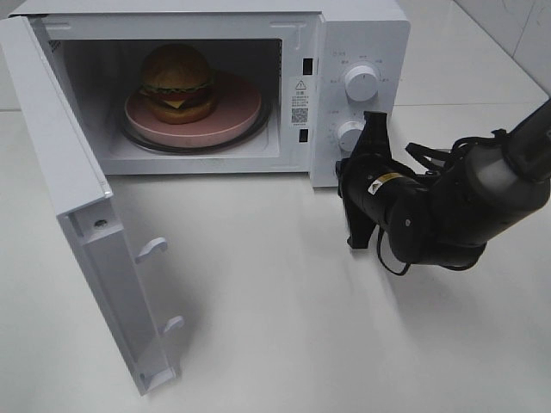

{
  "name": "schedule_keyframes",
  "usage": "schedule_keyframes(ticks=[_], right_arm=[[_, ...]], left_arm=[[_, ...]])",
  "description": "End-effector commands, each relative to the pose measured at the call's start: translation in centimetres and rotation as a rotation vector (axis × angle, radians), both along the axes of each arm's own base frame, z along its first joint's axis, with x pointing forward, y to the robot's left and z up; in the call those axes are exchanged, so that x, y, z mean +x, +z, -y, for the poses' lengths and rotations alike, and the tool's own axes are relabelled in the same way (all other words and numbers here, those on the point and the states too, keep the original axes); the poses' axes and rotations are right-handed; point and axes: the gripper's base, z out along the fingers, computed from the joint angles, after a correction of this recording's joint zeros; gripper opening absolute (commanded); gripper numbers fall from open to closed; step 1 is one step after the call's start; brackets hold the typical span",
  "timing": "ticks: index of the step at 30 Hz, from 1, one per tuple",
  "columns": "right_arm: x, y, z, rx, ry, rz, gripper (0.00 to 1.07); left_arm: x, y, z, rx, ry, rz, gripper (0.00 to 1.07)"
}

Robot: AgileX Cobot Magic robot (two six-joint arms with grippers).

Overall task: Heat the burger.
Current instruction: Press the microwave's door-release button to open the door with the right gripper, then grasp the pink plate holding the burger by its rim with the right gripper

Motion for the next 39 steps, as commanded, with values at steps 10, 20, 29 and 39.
schedule_keyframes(ticks=[10,20,29,39], right_arm=[[-3.2,2.6,1.1,-0.126,0.154,-0.062,0.0],[-4.9,5.4,1.1,-0.373,0.389,-0.096,0.0],[-6.3,7.0,1.3,-0.667,0.651,-0.084,0.0],[-7.1,8.1,0.7,-0.898,1.005,-0.147,0.0]], left_arm=[[-0.2,0.1,0.0,-0.002,0.008,0.032,0.98],[-0.2,0.1,0.0,-0.002,0.008,0.032,0.98],[-0.2,0.1,0.0,-0.002,0.008,0.032,0.98],[-0.2,0.1,0.0,-0.002,0.008,0.032,0.98]])
